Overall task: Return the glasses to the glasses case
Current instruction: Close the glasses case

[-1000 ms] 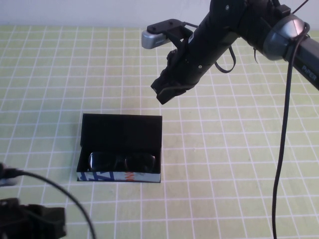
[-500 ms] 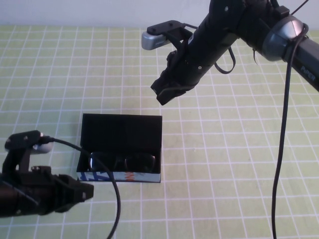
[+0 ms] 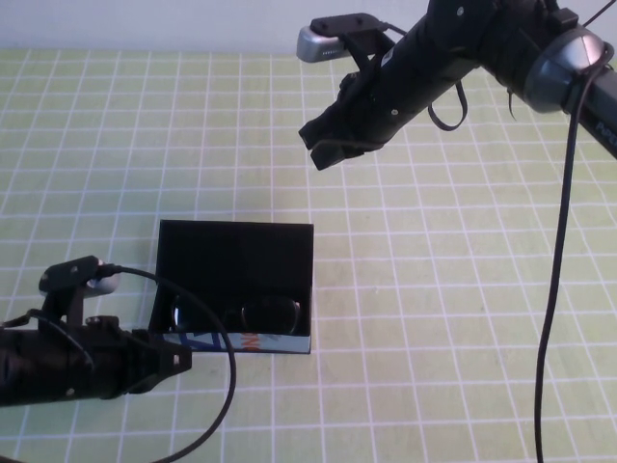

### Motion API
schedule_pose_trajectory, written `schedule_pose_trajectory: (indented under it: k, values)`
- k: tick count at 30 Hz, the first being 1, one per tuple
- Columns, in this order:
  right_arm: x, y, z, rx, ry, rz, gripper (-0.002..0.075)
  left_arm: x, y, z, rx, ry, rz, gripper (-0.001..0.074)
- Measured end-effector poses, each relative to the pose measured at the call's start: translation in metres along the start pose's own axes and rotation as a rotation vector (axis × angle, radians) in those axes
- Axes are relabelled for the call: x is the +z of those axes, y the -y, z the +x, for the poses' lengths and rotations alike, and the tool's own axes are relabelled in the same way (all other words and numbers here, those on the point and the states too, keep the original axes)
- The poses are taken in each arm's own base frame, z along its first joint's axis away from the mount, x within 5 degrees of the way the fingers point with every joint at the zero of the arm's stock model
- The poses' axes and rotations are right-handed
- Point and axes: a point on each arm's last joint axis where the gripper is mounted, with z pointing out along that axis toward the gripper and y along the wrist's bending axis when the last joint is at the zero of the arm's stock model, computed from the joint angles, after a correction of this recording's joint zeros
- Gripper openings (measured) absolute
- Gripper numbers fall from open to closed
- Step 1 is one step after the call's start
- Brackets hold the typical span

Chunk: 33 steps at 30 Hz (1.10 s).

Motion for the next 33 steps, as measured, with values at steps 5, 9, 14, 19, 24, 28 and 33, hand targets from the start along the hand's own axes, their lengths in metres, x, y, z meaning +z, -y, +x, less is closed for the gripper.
schedule_pose_trajectory:
  k: [5,9,14,19,24,28,33]
  values:
    - [0.008,0.007,0.000,0.039,0.015,-0.024,-0.0011,0.011,-0.008,-0.001,0.008,0.001,-0.005,-0.0002]
    - [0.017,0.013,0.001,0.062,0.029,-0.030,-0.0011,0.015,-0.011,-0.005,0.019,0.004,-0.007,-0.0002]
    - [0.036,0.023,0.004,0.101,0.036,-0.040,-0.0011,0.019,-0.014,-0.006,0.020,-0.005,-0.011,-0.0002]
    - [0.062,0.034,0.012,0.149,0.013,-0.045,-0.0011,0.021,-0.016,-0.007,0.015,-0.007,-0.010,-0.0002]
    - [0.078,0.037,0.023,0.183,-0.064,-0.086,-0.0011,0.021,-0.016,-0.007,0.015,-0.007,-0.006,-0.0002]
    - [0.078,0.033,0.028,0.189,-0.125,-0.126,-0.0011,0.021,-0.016,-0.007,0.016,-0.006,-0.006,-0.0002]
    - [0.076,0.028,0.034,0.189,-0.192,-0.180,-0.0011,0.021,-0.016,-0.007,0.017,-0.006,-0.006,-0.0002]
